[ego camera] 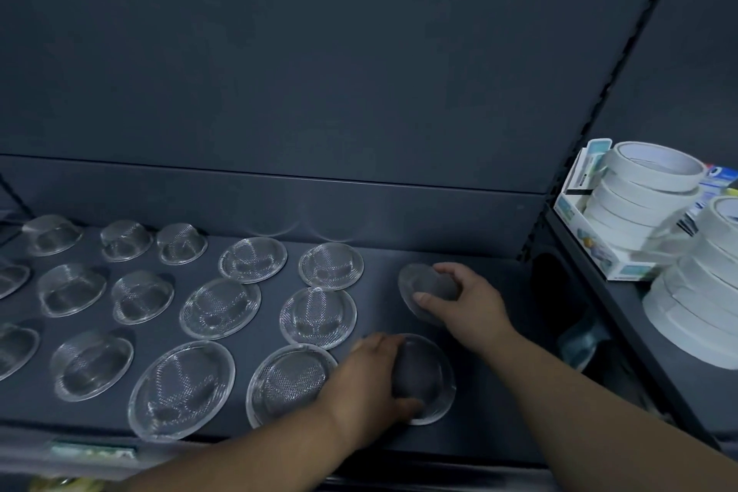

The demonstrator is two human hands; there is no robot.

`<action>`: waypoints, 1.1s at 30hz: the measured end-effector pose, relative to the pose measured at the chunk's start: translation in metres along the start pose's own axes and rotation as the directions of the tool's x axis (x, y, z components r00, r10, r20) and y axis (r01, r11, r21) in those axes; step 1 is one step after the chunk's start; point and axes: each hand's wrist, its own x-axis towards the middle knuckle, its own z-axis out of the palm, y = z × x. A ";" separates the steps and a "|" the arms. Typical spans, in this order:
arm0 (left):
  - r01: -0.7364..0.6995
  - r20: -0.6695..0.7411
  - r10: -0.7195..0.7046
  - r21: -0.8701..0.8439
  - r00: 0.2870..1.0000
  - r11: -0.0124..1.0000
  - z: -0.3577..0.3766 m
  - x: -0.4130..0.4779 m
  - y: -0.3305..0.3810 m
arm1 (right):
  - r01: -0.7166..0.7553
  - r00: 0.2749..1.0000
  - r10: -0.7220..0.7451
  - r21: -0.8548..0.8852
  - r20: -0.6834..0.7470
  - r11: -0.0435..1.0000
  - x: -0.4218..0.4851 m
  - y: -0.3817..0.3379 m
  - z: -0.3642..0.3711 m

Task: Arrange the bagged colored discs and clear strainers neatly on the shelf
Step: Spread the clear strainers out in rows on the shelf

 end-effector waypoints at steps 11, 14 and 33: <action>-0.002 -0.136 -0.011 -0.100 0.991 0.995 -0.028 -0.012 -0.019 | 0.150 0.978 -0.102 -0.274 0.184 0.950 0.000 -0.006 0.030; 0.082 -0.226 -0.101 -0.090 0.969 0.993 -0.039 -0.021 -0.038 | 0.146 0.978 -0.099 -0.258 0.186 0.955 -0.001 -0.004 0.027; 0.138 -0.210 -0.169 -0.155 0.963 0.978 -0.021 -0.046 -0.048 | 0.246 0.969 -0.235 -0.195 0.078 0.949 -0.083 0.010 0.033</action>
